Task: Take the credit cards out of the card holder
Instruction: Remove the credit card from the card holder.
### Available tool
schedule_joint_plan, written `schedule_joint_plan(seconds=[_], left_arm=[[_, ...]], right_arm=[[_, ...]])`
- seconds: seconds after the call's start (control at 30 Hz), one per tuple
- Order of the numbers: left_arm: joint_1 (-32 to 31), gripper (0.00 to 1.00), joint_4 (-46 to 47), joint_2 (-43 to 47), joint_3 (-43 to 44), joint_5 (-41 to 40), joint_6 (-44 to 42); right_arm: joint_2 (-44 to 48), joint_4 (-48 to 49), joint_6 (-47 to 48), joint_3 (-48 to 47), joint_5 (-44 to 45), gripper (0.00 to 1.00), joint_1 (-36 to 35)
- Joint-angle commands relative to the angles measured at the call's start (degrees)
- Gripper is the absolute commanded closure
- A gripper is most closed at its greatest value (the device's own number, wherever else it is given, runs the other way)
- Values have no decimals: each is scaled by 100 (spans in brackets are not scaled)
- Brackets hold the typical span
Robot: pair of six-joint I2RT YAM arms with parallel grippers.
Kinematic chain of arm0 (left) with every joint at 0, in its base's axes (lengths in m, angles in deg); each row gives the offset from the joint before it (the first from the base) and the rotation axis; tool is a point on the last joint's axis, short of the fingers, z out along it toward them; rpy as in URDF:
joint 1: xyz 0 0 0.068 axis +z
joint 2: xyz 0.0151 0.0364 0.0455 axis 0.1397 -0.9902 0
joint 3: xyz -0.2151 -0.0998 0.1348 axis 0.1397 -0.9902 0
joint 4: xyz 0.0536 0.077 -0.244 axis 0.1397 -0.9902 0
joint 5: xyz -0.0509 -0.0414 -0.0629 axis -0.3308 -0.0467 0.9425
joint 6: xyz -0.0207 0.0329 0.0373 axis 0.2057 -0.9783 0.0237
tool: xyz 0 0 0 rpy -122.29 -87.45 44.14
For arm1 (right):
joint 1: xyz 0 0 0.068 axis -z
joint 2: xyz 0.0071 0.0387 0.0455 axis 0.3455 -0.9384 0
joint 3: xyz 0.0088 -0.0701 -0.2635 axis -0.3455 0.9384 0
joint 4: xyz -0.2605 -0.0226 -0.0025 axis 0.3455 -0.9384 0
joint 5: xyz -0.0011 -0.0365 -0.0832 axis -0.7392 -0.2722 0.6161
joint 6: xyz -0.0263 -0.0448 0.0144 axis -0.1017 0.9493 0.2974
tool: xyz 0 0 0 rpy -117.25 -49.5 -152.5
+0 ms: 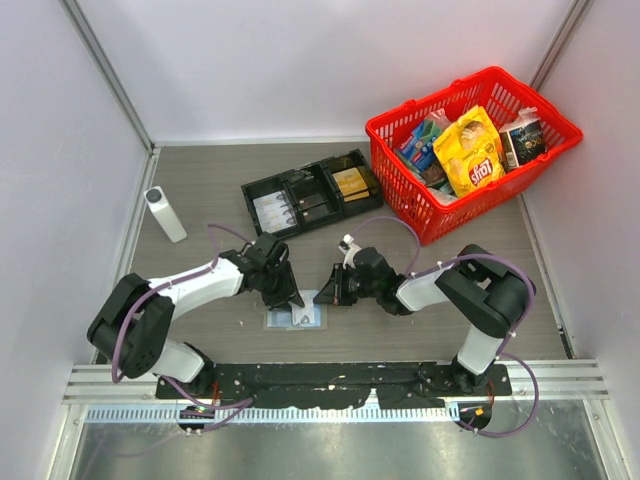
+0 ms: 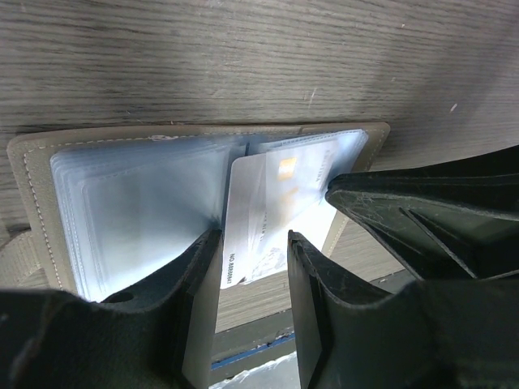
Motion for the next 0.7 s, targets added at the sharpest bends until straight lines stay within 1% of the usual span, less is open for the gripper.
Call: schedule_joint_plan(seconds=[0.0,0.2,0.37,0.5,0.67], left_arm=[[-16,59,152,-128,-168,1,57],[-16,60,126,-164,-352,-403,101],[45,62,398,-93,-607,-377,242],[63,63,653,135,-765,-360,321],[72,67,855,635,-915,-430,391]], right_arm=[[-185,-840,204,253,414,97,1],[-177,-813,178,279,414,97,1],[-168,-805,169,305,405,98,1],[-177,-796,196,314,405,97,1],[-177,-796,204,314,388,98,1]])
